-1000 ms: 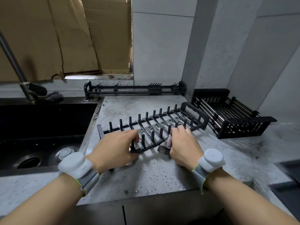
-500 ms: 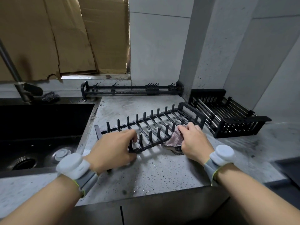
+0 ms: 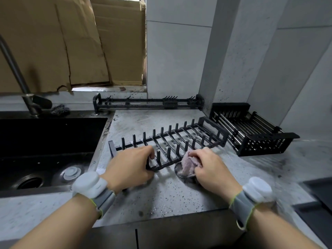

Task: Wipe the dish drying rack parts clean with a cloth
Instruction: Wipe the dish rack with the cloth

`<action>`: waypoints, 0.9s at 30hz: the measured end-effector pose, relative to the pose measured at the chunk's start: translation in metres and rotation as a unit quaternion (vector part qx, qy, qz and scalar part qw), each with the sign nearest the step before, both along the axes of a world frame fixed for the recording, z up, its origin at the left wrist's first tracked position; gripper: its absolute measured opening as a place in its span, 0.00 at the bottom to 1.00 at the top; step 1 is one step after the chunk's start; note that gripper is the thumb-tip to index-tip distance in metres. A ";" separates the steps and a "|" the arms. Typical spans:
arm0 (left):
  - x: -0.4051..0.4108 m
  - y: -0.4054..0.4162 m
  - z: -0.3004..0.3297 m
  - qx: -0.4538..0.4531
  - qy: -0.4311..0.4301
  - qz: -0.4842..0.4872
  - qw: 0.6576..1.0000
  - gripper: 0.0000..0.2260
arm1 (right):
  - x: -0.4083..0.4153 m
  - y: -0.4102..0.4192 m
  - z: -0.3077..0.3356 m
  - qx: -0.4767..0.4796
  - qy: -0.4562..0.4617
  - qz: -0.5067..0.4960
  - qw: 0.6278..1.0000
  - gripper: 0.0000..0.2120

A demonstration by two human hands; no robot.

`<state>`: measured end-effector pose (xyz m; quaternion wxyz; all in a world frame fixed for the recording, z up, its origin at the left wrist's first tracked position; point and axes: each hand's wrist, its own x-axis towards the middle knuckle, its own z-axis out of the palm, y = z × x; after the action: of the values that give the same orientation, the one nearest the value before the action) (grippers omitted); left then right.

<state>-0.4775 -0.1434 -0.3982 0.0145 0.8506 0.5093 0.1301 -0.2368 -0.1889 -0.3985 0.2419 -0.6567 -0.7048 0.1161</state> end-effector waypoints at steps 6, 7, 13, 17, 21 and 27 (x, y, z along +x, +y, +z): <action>0.013 0.002 0.005 -0.018 -0.006 0.007 1.000 0.16 | -0.022 -0.022 -0.005 0.058 0.051 0.102 0.992 0.22; 0.016 0.002 0.005 -0.016 -0.008 0.007 1.000 0.16 | -0.027 -0.020 -0.006 0.071 0.058 0.108 0.990 0.22; -0.001 -0.002 0.006 0.035 -0.046 -0.018 0.998 0.22 | -0.035 -0.005 -0.011 0.150 0.110 0.040 0.982 0.18; -0.034 0.000 -0.002 0.020 -0.058 -0.056 0.997 0.23 | -0.028 0.003 -0.016 0.197 0.088 -0.001 0.977 0.18; -0.036 0.000 -0.019 0.024 -0.055 -0.075 0.995 0.25 | -0.057 0.009 -0.026 0.196 0.052 0.048 0.978 0.12; -0.035 0.002 -0.024 0.055 -0.054 -0.070 0.995 0.19 | -0.062 0.008 -0.050 0.189 -0.066 0.055 0.978 0.14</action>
<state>-0.5122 -0.1416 -0.4225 0.0048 0.8753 0.4392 0.2023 -0.2984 -0.1811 -0.4486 0.3079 -0.5657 -0.7634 -0.0493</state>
